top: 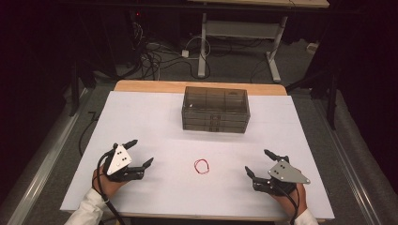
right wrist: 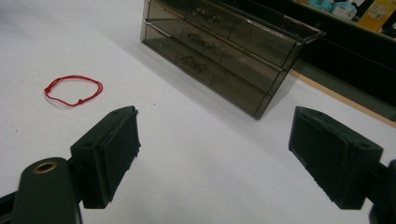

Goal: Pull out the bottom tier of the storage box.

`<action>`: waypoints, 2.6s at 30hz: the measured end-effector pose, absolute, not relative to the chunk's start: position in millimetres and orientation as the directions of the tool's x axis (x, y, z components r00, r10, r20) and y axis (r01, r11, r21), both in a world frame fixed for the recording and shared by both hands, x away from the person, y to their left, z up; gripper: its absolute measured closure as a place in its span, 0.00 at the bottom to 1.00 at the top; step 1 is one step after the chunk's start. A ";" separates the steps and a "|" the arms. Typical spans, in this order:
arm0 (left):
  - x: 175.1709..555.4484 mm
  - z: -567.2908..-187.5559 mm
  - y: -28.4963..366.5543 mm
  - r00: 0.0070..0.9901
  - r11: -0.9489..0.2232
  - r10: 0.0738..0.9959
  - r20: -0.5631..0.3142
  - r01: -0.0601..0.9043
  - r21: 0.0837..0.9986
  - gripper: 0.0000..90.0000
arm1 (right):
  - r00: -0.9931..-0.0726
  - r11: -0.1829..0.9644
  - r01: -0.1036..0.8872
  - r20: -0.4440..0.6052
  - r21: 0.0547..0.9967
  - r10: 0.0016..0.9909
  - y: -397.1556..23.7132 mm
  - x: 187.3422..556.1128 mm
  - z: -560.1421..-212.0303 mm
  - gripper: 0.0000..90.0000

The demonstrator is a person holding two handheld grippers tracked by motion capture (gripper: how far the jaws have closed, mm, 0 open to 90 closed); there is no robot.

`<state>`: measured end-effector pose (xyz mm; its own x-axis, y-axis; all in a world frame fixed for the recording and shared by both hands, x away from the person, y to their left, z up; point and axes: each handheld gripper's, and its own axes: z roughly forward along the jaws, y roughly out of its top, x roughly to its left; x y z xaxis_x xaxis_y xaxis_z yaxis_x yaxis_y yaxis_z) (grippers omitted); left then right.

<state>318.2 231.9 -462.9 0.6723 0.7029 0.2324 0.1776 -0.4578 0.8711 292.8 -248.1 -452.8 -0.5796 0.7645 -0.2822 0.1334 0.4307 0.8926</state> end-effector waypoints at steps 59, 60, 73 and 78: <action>315.3 -469.9 223.9 0.683 -0.542 0.675 0.280 0.202 0.816 0.20 | -0.570 0.574 0.064 -0.442 0.817 0.693 -204.7 345.1 -455.6 0.28; 315.2 -470.0 223.7 0.684 -0.545 0.673 0.281 0.202 0.814 0.20 | -0.569 0.576 0.065 -0.444 0.815 0.692 -203.4 346.9 -455.4 0.28; 315.2 -470.8 223.1 0.690 -0.547 0.669 0.276 0.206 0.811 0.20 | -0.570 0.619 0.058 -0.483 0.784 0.665 -181.0 367.9 -459.0 0.31; 315.6 -471.0 222.9 0.692 -0.546 0.668 0.272 0.210 0.811 0.20 | -0.567 0.641 0.066 -0.500 0.764 0.655 -172.7 377.3 -465.1 0.32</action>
